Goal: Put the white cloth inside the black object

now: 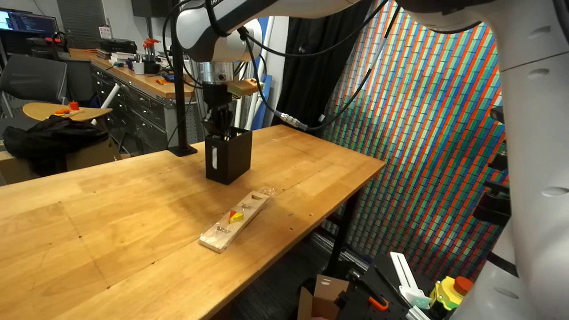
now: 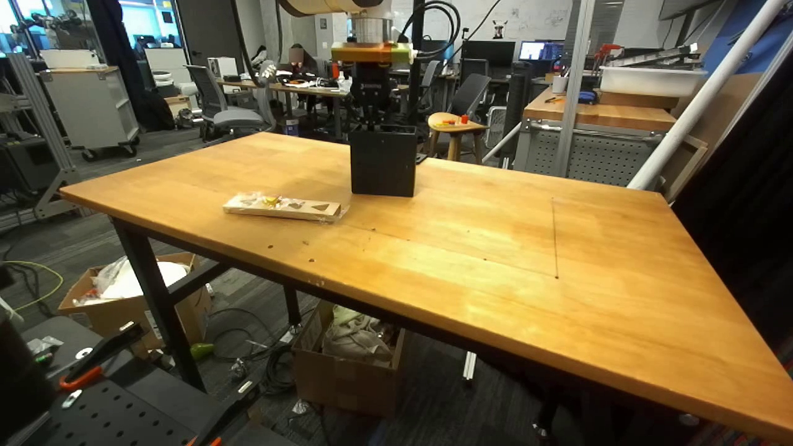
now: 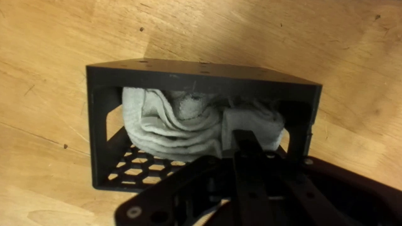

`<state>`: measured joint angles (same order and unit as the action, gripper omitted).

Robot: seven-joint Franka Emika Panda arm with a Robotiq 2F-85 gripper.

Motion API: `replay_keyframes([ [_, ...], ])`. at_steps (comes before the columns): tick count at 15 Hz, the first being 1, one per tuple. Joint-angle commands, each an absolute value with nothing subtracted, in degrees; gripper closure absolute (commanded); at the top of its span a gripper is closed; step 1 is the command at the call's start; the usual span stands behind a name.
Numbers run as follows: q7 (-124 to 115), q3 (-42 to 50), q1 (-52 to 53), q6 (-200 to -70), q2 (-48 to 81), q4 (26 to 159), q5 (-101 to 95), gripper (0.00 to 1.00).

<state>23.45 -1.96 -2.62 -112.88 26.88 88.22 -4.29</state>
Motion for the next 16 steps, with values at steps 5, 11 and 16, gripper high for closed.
replay_keyframes([
  [5,28.2,-2.9,-6.5,-111.2,31.4,82.3,1.5,1.0],
  [11,29.4,-3.0,-8.5,-109.8,34.5,79.3,4.1,1.0],
  [16,29.9,-3.4,-9.3,-108.3,37.7,76.5,5.7,1.0],
])
